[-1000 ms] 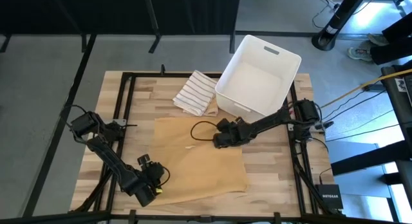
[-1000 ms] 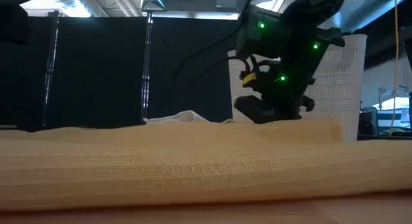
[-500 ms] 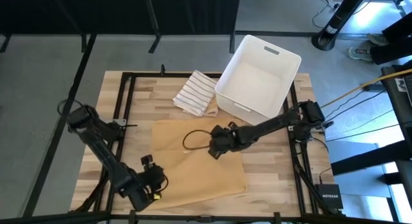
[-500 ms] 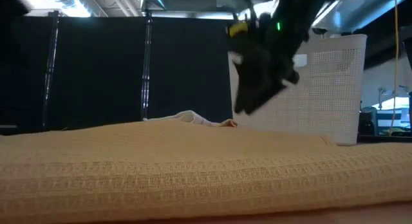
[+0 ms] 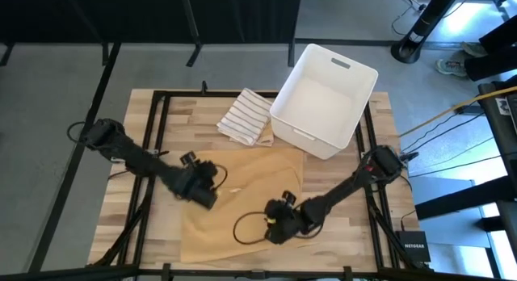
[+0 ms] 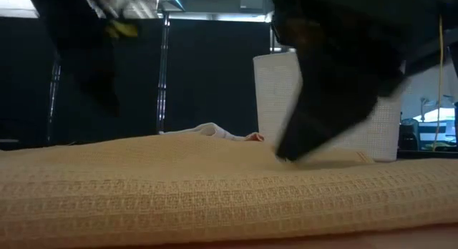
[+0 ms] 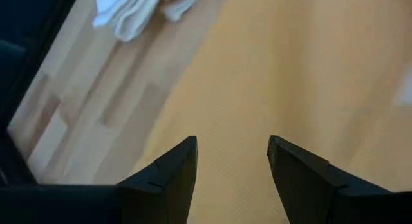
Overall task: Fold towel
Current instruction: Fold the yellow towel
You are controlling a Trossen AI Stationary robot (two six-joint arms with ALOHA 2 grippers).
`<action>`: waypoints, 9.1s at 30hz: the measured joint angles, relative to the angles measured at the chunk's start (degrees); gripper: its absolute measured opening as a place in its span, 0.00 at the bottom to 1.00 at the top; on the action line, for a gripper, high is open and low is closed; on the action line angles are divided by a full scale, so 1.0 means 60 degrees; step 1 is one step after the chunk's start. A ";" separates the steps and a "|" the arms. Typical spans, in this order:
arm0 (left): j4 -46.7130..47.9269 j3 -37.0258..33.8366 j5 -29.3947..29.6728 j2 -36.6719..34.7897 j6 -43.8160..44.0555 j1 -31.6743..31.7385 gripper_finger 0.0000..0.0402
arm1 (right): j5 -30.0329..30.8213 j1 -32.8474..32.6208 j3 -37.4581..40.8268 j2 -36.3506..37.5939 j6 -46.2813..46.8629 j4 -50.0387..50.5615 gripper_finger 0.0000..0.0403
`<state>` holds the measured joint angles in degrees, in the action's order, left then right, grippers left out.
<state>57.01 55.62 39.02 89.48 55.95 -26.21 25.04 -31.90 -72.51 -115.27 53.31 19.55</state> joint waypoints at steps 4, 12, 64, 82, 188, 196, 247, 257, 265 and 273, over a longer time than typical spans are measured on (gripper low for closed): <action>-0.0628 -0.1090 0.0058 -0.0002 -0.0630 0.1325 0.45 | -0.0030 -0.0171 -0.0004 -0.0482 0.0472 -0.0022 0.45; -0.3340 -0.3189 -0.0817 -0.0082 -0.1978 0.3195 0.45 | -0.0171 -0.0146 -0.0029 -0.0561 0.0633 -0.0080 0.45; -0.0149 -0.1770 -0.1598 -0.1747 0.5746 -0.4545 0.45 | 0.0316 0.2788 0.0008 0.1130 -0.0844 0.4868 0.45; -0.3154 -0.2547 -0.1608 -0.1191 0.4891 -0.4427 0.45 | 0.0405 0.3967 0.0896 0.1017 0.0124 0.4328 0.45; -0.2256 -0.5341 -0.4582 -0.5401 0.4100 -0.1374 0.45 | 0.1766 -0.0001 0.0645 0.1232 0.0537 0.2568 0.00; -0.3225 -0.5341 -0.5429 -0.5401 0.2897 -0.1387 0.35 | 0.1766 -0.0001 0.0648 0.1232 0.0530 0.2590 0.00; -1.1797 -0.3698 -0.0865 -0.2884 0.0717 -0.7474 0.00 | 0.1767 -0.4106 -0.1632 0.1239 -0.0705 0.2818 0.00; -1.3413 -0.2107 -0.0275 -0.0745 -0.0547 -0.8248 0.00 | 0.1443 -0.4573 -0.3605 0.1239 -0.1422 0.2625 0.00; -1.3297 0.0053 -0.0079 0.0348 -0.3222 -0.8657 0.00 | 0.2187 -0.5243 -0.4262 0.1239 -0.3742 0.0871 0.00; -1.3302 0.0781 0.0063 0.0435 -0.5457 -0.8817 0.00 | 0.2487 -0.5524 -0.4256 0.1239 -0.4856 0.0376 0.00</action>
<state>-22.81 60.30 39.40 92.09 23.21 -79.11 39.97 -65.04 -98.05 -107.83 24.17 21.81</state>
